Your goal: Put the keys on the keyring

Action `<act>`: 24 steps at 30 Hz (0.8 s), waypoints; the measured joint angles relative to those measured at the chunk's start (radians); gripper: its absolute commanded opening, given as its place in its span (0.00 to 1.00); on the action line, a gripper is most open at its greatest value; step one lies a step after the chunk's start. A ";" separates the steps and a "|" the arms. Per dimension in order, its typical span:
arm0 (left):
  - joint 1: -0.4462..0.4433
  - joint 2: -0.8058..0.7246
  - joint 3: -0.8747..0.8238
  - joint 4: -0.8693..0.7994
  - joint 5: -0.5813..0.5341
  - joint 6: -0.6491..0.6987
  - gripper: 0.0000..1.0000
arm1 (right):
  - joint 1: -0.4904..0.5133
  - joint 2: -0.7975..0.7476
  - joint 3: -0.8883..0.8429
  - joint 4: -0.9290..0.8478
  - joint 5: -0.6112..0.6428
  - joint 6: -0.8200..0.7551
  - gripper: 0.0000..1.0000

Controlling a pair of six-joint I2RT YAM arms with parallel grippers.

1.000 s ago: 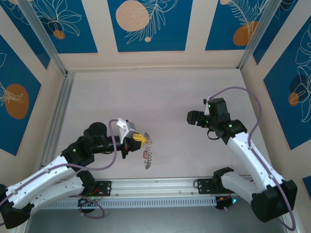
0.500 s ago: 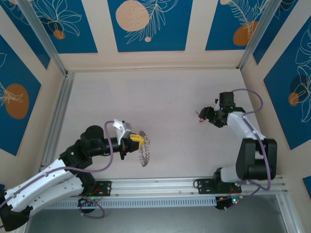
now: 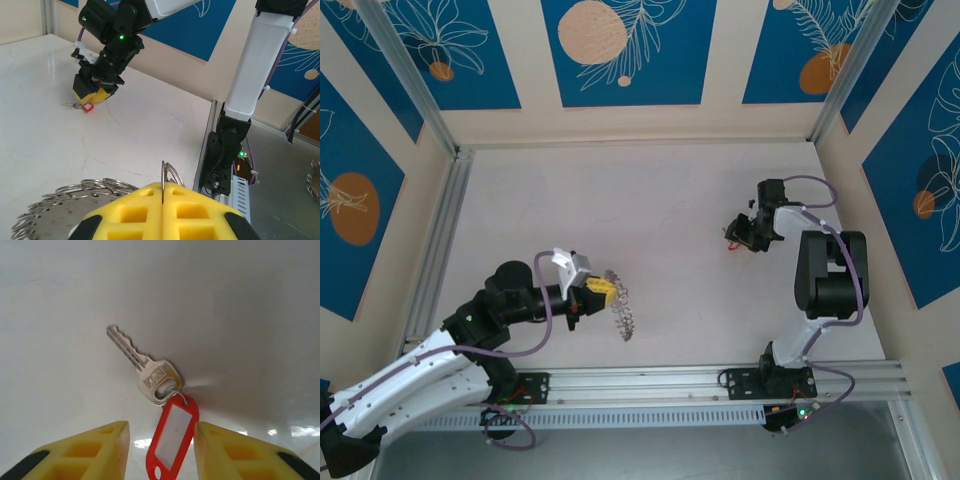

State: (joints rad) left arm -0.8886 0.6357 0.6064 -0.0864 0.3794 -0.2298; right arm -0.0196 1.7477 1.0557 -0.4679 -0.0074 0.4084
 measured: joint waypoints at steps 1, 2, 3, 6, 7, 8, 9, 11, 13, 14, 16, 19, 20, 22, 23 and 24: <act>0.000 0.000 0.000 0.000 0.000 0.000 0.00 | 0.009 0.006 0.005 0.000 0.001 0.000 0.36; 0.000 -0.001 0.000 0.000 0.000 0.000 0.00 | 0.020 0.012 0.010 -0.001 0.003 0.000 0.34; 0.000 -0.003 0.000 0.000 0.000 0.000 0.00 | 0.030 0.018 0.015 -0.002 0.004 0.000 0.34; 0.000 -0.018 0.000 -0.001 -0.008 0.000 0.00 | 0.055 0.036 0.032 -0.013 0.012 -0.002 0.33; 0.000 -0.024 0.000 -0.001 -0.008 0.000 0.00 | 0.062 0.040 0.038 -0.018 0.018 -0.005 0.33; 0.000 -0.030 0.000 -0.001 -0.011 0.000 0.00 | 0.069 0.043 0.043 -0.021 0.025 -0.008 0.34; 0.000 -0.037 0.000 -0.001 -0.013 0.000 0.00 | 0.074 0.046 0.047 -0.024 0.031 -0.010 0.35; 0.000 -0.046 0.000 0.000 -0.015 0.000 0.00 | 0.082 0.052 0.056 -0.034 0.039 -0.016 0.39; 0.000 -0.049 0.000 0.000 -0.015 0.000 0.00 | 0.087 0.063 0.068 -0.043 0.049 -0.020 0.42; 0.000 -0.048 0.000 0.000 -0.015 0.000 0.00 | 0.089 0.069 0.075 -0.048 0.053 -0.023 0.43; 0.000 -0.048 0.000 -0.001 -0.015 0.000 0.00 | 0.092 0.085 0.090 -0.055 0.058 -0.030 0.45; 0.000 -0.050 0.000 -0.001 -0.015 0.000 0.00 | 0.093 0.115 0.121 -0.069 0.061 -0.038 0.45; 0.000 -0.051 0.000 -0.001 -0.016 0.000 0.00 | 0.095 0.122 0.127 -0.071 0.062 -0.040 0.44; 0.000 -0.052 0.000 -0.001 -0.016 0.000 0.00 | 0.098 0.130 0.138 -0.083 0.066 -0.046 0.39; 0.000 -0.052 0.000 -0.001 -0.017 0.000 0.00 | 0.100 0.134 0.142 -0.087 0.068 -0.050 0.37; 0.000 -0.052 0.000 -0.001 -0.018 0.000 0.00 | 0.103 0.137 0.146 -0.091 0.072 -0.053 0.35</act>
State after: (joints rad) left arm -0.8886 0.5835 0.6064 -0.0872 0.3611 -0.2298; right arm 0.0830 1.8847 1.2015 -0.5587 0.0647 0.3557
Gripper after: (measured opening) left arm 0.041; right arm 0.386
